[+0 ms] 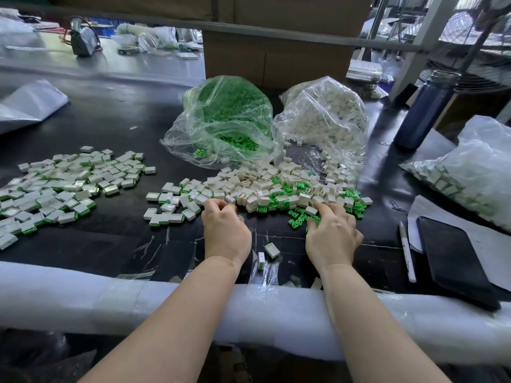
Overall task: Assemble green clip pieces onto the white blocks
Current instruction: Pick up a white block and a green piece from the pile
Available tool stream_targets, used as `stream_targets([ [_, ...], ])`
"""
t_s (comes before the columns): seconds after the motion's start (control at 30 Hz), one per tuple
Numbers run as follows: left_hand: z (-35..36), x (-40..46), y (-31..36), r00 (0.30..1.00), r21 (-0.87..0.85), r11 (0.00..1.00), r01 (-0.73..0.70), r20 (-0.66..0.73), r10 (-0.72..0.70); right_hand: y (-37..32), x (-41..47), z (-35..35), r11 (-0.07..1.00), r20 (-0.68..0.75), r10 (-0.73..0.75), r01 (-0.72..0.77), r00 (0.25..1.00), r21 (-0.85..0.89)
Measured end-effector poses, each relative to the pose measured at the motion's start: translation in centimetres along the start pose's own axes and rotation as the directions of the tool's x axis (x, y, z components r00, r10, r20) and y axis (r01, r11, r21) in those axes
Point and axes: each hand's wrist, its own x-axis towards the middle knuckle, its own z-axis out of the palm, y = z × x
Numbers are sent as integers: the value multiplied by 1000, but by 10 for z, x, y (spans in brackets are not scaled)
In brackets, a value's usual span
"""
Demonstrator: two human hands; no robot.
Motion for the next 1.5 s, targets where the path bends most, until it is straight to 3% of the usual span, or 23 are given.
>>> stream_targets([
  [0.2, -3, -2, 3, 995, -27, 995, -96, 22, 97, -1, 1, 3, 991, 79, 8, 3, 997, -131],
  [0.4, -4, -5, 6, 968, -79, 966, -245, 39, 248, 0, 0, 3, 997, 24, -23, 24, 999, -68],
  [0.53, -1, -10, 8, 919, -102, 931, -350, 157, 363, 0, 0, 5, 997, 26, -30, 32, 999, -70],
  [0.7, 0, -11, 10, 909, -116, 934, -338, 216, 356, 0, 2, 9, 983, 76, -35, 48, 996, -178],
  [0.9, -2, -11, 11, 900, -121, 939, -321, 268, 342, -2, 1, 9, 986, -2, -63, 62, 998, -154],
  [1.1, -1, -11, 11, 901, -138, 945, -296, 289, 324, -3, 2, 7, 979, 56, -73, 83, 996, -187],
  [1.23, -2, -11, 11, 904, -144, 947, -286, 287, 316, -2, 1, 4, 993, -35, -87, 84, 996, -81],
  [1.33, -1, -10, 10, 909, -173, 941, -291, 257, 328, -2, -1, 1, 984, -120, -156, 164, 980, 63],
  [1.5, -2, -8, 9, 921, -299, 919, -258, 211, 327, -12, -11, -6, 883, -25, -333, 321, 943, 342],
])
